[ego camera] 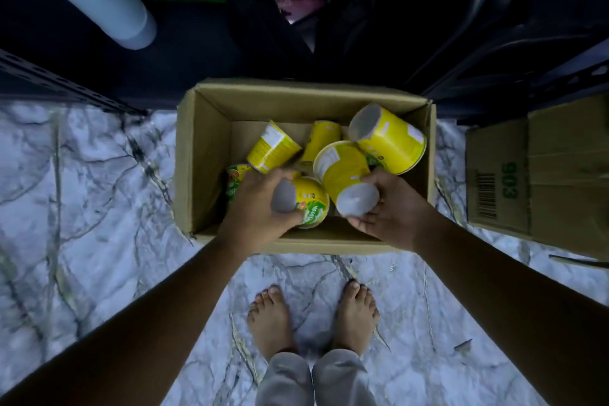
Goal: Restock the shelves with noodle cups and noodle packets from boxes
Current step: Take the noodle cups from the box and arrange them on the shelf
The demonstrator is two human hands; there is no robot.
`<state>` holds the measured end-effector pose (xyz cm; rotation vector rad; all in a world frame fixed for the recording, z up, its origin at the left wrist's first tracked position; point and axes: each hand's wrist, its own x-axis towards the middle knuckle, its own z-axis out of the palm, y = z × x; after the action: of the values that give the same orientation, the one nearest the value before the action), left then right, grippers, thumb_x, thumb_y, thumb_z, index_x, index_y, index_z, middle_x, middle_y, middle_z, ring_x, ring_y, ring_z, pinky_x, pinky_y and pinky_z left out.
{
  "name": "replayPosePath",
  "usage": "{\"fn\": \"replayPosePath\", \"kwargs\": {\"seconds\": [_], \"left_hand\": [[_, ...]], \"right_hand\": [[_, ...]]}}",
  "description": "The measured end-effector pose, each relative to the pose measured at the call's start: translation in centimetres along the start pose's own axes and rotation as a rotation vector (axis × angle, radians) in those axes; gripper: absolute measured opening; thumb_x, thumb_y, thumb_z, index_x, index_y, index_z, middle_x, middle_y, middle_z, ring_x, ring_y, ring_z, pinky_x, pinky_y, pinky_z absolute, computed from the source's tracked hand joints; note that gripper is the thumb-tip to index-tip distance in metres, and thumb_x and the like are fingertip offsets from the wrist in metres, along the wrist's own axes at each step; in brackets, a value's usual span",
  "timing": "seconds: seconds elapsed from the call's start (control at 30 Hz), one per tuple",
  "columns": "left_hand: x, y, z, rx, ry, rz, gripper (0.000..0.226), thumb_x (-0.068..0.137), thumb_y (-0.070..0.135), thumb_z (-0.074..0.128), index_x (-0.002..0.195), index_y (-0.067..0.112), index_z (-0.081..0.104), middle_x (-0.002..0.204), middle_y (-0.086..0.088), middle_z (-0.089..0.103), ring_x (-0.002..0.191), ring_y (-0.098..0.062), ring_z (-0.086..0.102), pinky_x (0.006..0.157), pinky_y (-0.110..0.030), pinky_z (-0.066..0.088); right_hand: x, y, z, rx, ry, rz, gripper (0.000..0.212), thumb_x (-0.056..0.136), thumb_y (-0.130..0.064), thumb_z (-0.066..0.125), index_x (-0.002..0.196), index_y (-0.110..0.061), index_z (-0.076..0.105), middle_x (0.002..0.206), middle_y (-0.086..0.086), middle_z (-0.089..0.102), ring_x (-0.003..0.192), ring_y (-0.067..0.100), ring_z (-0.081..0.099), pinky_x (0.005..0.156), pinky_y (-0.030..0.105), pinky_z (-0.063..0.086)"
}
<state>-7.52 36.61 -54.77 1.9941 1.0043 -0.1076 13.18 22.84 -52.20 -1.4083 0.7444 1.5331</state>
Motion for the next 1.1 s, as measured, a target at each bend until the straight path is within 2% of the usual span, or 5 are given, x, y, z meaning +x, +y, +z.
{"fn": "replayPosePath", "kwargs": {"seconds": [0.17,0.33,0.47,0.63,1.1], "left_hand": [[-1.6,-0.7,-3.8,-0.65,0.194,-0.593,0.057,0.066,0.047,0.091,0.105,0.032,0.052,0.116,-0.01,0.068,0.094,-0.024,0.073,0.076,-0.042,0.062],[-2.6,-0.5,-6.0,-1.165,-0.026,-0.612,0.063,0.077,0.013,0.082,0.13,0.025,0.048,0.127,-0.015,0.069,0.103,-0.04,0.073,0.096,-0.053,0.056],[-2.5,-0.7,-5.8,-0.985,-0.31,-0.412,0.08,0.075,0.01,0.083,0.138,0.043,0.047,0.129,-0.003,0.071,0.12,-0.027,0.068,0.101,-0.044,0.053],[-1.0,-1.2,-4.4,-0.898,-0.294,-0.369,0.108,0.06,0.001,0.09,0.148,0.035,0.036,0.136,-0.013,0.064,0.121,-0.028,0.067,0.103,-0.048,0.054],[2.7,-0.9,-2.3,-0.435,-0.285,-0.38,0.1,0.079,0.016,0.089,0.155,0.031,0.026,0.114,0.025,0.045,0.103,0.004,0.051,0.084,-0.017,0.049]], "right_hand": [[-1.9,0.8,0.2,-0.285,-0.158,-0.014,0.024,0.088,-0.006,0.067,0.111,-0.013,0.071,0.119,0.008,0.073,0.112,0.027,0.068,0.093,0.041,0.056],[-1.2,2.1,1.5,-0.604,-0.185,-0.42,0.102,0.065,0.022,0.08,0.128,-0.05,0.041,0.117,-0.011,0.07,0.103,0.004,0.07,0.076,0.026,0.058],[0.1,2.4,2.0,-0.691,-0.171,-0.59,0.138,0.056,0.02,0.088,0.155,-0.036,0.011,0.131,-0.013,0.059,0.113,-0.001,0.063,0.08,0.019,0.056],[1.5,1.7,0.6,-0.813,-0.076,-0.644,0.131,0.04,-0.015,0.101,0.146,-0.041,0.029,0.126,-0.014,0.067,0.124,0.016,0.061,0.102,0.053,0.053],[2.1,1.4,-1.2,-1.065,0.144,-0.673,0.102,0.068,-0.038,0.094,0.151,-0.036,0.036,0.147,0.003,0.044,0.13,0.018,0.05,0.103,0.03,0.043]]}}
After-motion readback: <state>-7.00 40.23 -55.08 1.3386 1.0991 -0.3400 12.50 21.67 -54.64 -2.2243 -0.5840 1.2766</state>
